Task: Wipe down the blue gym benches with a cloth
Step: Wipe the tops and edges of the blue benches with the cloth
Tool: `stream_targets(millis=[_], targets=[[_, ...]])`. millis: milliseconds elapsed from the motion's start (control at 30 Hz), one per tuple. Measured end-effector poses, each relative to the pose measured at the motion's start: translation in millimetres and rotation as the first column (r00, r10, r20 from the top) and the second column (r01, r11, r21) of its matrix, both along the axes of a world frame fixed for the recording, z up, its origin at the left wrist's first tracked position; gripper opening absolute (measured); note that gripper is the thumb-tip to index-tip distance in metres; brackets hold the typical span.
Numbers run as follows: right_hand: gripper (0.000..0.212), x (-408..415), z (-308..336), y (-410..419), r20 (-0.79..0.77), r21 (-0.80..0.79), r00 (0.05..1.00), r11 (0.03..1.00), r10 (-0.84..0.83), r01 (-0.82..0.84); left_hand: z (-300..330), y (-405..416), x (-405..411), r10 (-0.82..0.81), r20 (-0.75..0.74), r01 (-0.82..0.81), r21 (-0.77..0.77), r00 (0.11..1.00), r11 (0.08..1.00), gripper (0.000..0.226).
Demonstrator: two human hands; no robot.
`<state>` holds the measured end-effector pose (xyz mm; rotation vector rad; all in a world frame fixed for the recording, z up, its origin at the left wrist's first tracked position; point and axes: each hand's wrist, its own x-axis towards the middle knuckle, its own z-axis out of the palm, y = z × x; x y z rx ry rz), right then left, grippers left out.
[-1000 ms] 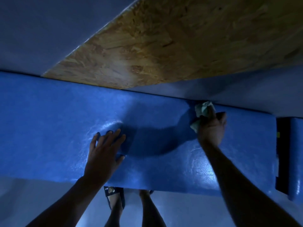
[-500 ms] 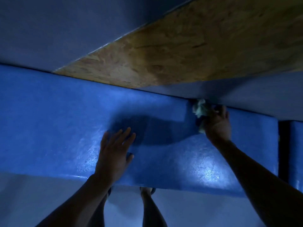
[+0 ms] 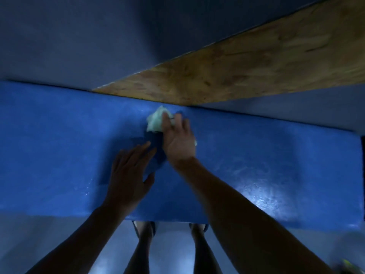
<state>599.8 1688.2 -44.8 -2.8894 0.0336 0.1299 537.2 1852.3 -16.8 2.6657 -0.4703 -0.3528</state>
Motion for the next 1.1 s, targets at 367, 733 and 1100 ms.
stream_targets(millis=[367, 733, 1100], targets=[[0.055, -40.4, 24.1, -186.3, -0.117, -0.174, 0.819, 0.823, -0.562, 0.54, -4.0, 41.1, 28.5, -0.091, -0.121, 0.116, 0.223, 0.988, 0.968, 0.087], [0.058, 16.2, 16.5, 11.3, -0.104, -0.008, 0.994, 1.0, 0.026, -0.027, -6.4, 43.2, 33.7, -0.12, -0.09, 0.138, 0.229, 0.989, 0.964, 0.082], [0.062, -8.9, 10.8, -88.3, -0.117, -0.112, 0.602, 0.613, -0.79, 0.782, -6.5, 42.3, 38.0, -0.096, -0.103, 0.116, 0.216, 0.99, 0.969, 0.082]])
